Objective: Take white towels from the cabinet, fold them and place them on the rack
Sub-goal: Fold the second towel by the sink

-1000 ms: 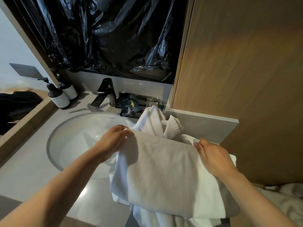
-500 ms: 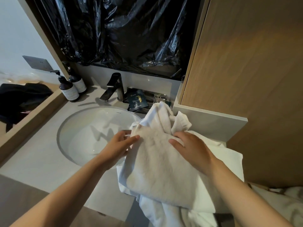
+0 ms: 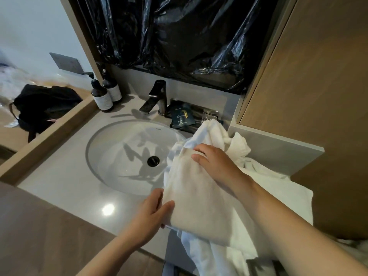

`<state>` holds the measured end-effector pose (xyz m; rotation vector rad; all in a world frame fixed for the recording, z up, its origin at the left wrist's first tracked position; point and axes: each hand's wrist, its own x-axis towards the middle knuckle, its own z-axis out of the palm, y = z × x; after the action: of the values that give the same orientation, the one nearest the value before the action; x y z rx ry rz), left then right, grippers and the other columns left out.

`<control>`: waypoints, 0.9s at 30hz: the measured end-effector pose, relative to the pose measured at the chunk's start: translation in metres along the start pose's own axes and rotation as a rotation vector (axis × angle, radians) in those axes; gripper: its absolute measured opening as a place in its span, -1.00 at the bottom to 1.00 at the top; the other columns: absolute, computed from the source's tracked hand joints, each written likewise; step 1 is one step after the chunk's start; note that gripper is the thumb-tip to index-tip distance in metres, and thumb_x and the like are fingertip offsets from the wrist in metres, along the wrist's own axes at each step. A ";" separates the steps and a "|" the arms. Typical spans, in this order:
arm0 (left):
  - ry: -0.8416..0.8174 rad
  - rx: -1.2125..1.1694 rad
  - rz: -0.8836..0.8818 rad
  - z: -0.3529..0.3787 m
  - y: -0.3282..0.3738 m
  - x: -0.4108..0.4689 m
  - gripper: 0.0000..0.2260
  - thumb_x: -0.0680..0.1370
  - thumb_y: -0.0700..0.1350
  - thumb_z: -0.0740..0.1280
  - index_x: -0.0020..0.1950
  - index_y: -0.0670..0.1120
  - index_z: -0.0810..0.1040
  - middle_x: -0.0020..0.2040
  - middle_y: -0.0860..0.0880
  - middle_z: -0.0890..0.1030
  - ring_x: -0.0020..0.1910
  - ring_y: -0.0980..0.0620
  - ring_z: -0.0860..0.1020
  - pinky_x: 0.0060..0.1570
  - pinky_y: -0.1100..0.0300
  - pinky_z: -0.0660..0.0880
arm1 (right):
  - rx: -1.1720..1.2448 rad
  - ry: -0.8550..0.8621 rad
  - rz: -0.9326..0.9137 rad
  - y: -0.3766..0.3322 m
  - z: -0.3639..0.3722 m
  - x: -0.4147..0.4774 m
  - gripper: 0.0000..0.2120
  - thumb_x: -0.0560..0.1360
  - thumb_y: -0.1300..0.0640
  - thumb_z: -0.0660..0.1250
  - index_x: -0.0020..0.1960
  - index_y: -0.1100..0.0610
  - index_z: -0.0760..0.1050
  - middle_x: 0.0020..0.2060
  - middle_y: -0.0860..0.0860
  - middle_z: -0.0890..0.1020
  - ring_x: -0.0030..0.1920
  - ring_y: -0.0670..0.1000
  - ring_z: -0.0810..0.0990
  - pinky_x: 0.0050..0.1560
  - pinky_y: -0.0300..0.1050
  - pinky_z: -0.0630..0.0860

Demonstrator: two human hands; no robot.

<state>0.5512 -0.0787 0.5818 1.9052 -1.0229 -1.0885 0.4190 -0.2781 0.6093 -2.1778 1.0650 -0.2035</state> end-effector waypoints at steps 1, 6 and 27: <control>0.000 0.019 0.022 -0.001 -0.001 0.000 -0.98 0.59 -0.08 0.29 0.00 0.03 0.48 -0.15 -0.09 0.56 -0.36 0.19 0.52 -0.38 0.27 0.49 | 0.023 0.015 0.000 -0.001 0.001 0.003 -0.74 0.61 -0.07 0.22 0.20 0.02 0.52 0.11 -0.03 0.62 0.09 0.02 0.56 0.08 -0.04 0.46; -0.120 0.144 0.036 -0.017 0.003 0.002 -0.86 0.53 -0.05 0.30 0.06 0.14 0.46 -0.08 -0.04 0.58 -0.14 0.02 0.55 -0.10 0.01 0.56 | 0.020 0.084 -0.028 -0.005 0.007 0.007 -0.83 0.59 -0.07 0.25 -0.09 0.00 0.46 -0.10 -0.07 0.59 -0.07 -0.02 0.53 -0.11 -0.11 0.34; -0.202 1.207 0.613 0.075 0.130 0.124 -0.68 0.65 0.06 0.10 0.34 0.02 0.48 0.14 -0.04 0.60 0.15 -0.08 0.52 0.22 0.02 0.32 | -0.334 0.133 0.052 0.126 -0.079 -0.108 -0.70 0.63 -0.08 0.15 0.08 0.10 0.54 0.00 0.03 0.62 0.03 0.11 0.57 -0.01 -0.05 0.44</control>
<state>0.4879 -0.2584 0.6204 2.0055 -2.5478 -0.2432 0.2360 -0.2919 0.6036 -2.4564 1.3063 -0.1575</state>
